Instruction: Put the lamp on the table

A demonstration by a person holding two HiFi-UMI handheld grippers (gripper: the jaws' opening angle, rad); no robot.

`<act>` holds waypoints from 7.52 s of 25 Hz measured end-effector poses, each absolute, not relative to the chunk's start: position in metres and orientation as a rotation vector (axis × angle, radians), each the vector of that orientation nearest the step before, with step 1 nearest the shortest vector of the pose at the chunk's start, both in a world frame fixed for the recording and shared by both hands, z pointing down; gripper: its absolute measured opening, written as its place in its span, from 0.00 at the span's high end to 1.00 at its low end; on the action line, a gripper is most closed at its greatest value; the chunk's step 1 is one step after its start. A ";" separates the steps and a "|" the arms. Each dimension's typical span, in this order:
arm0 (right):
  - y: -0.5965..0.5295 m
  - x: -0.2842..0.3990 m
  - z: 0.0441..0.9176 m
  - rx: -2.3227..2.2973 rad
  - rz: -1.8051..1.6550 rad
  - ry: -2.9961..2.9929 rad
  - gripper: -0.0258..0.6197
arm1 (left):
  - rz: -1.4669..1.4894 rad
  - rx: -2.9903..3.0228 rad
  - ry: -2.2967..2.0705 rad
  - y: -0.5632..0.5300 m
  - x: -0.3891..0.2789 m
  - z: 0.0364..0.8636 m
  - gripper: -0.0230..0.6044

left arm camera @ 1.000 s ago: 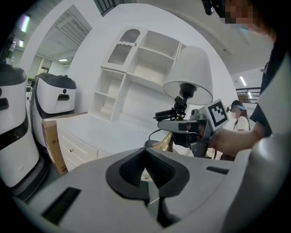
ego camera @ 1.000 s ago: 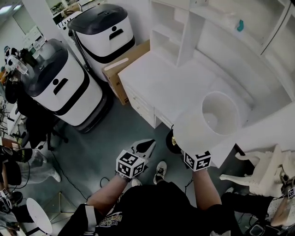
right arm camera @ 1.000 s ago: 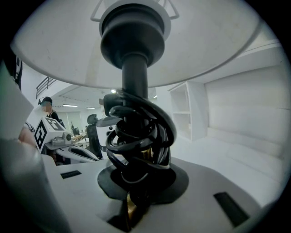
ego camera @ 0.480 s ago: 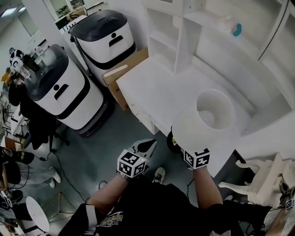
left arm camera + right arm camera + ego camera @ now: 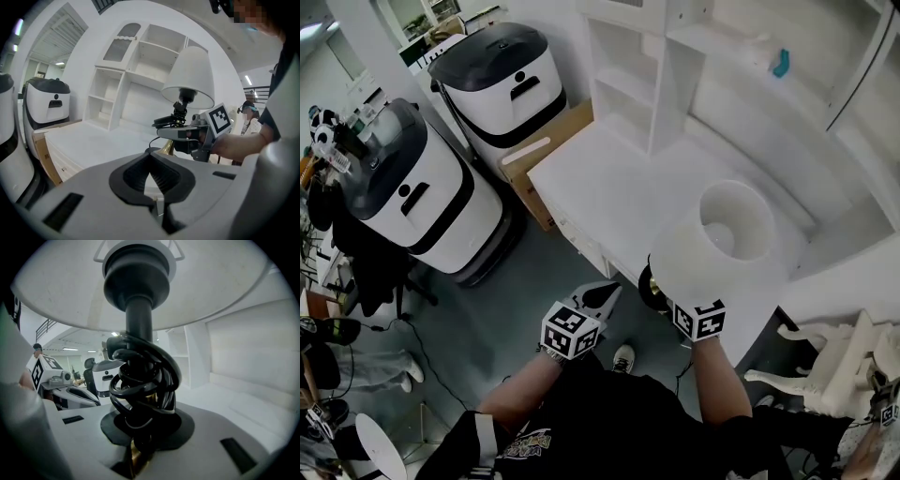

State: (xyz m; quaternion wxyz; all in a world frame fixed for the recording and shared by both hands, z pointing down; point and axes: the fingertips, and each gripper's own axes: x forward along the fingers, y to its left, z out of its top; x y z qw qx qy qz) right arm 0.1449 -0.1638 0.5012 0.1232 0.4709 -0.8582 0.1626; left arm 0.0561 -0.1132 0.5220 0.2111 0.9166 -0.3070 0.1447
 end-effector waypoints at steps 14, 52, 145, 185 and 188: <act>-0.247 0.124 0.533 1.462 0.501 -2.457 0.85 | 0.440 2.592 -0.695 -0.196 0.033 0.540 0.95; -0.406 0.139 0.615 1.668 0.483 -2.324 0.85 | 0.441 2.632 -0.521 -0.313 0.024 0.592 0.95; -0.135 0.117 0.499 1.507 0.583 -2.575 0.91 | 0.377 2.550 -0.879 -0.096 0.004 0.517 0.95; 0.006 -0.034 0.471 1.872 0.473 -2.352 0.92 | 0.332 2.713 -0.506 -0.017 -0.112 0.496 0.95; 0.007 -0.032 0.472 1.871 0.477 -2.349 0.92 | 0.332 2.713 -0.500 -0.015 -0.109 0.496 0.95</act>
